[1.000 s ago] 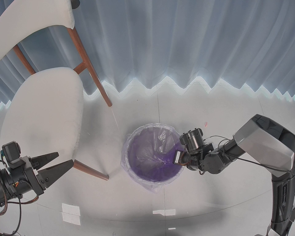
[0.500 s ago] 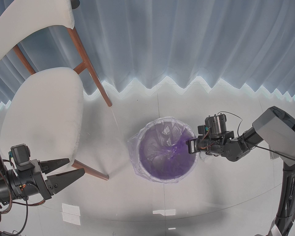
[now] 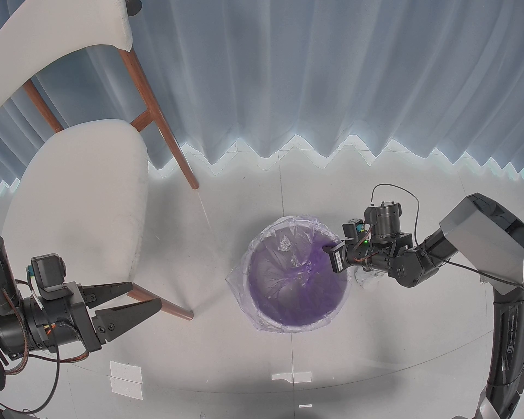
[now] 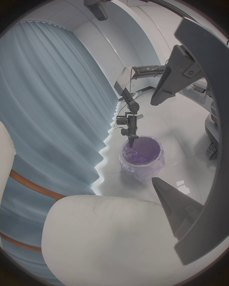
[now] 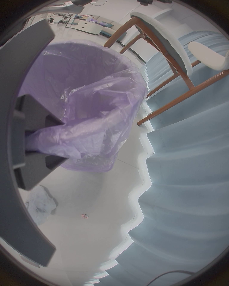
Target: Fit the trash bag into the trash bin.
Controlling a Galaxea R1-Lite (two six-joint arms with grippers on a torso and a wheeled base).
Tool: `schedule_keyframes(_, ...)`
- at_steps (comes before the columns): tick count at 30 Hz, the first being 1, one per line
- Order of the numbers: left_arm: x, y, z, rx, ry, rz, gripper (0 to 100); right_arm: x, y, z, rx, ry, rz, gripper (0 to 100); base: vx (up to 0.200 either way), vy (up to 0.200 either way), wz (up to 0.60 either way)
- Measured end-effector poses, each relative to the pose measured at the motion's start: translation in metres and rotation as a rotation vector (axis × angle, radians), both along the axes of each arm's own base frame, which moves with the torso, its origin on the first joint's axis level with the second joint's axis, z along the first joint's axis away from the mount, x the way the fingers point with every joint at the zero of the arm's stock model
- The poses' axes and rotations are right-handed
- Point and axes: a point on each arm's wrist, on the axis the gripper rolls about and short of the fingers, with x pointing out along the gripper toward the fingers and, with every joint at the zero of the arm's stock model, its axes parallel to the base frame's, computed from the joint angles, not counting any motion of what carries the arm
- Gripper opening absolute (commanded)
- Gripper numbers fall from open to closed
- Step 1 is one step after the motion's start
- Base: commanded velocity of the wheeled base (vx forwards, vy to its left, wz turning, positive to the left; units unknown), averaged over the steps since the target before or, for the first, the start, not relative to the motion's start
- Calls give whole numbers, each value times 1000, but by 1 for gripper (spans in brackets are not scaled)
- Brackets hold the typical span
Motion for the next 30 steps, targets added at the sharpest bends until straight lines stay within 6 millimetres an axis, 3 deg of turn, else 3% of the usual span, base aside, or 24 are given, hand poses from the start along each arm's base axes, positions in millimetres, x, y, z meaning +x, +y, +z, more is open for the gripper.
schedule_keyframes(1, 0, 0, 0, 0, 1, 0, 100, 1, 0, -1, -1, -2, 0, 0, 0, 0, 0)
schedule_keyframes(2, 0, 0, 0, 1, 3, 0, 100, 2, 0, -1, -3, -2, -1, 100, 0, 0, 0)
schedule_keyframes(11, 0, 0, -2, 3, 7, 2, 100, 6, 1, -2, 4, -10, -6, 100, 0, 0, 0)
schedule_keyframes(19, -1, 0, -2, 4, 8, 5, 100, -1, -2, 25, 24, -64, -12, 100, 0, 0, 0)
schedule_keyframes(24, -1, -3, -2, 4, 9, -12, 100, -18, -8, 51, 70, -80, -36, 100, 0, 0, 0)
schedule_keyframes(30, -1, -11, 0, 6, 4, -63, 100, -56, -25, 68, 101, -70, -76, 100, 0, 0, 0)
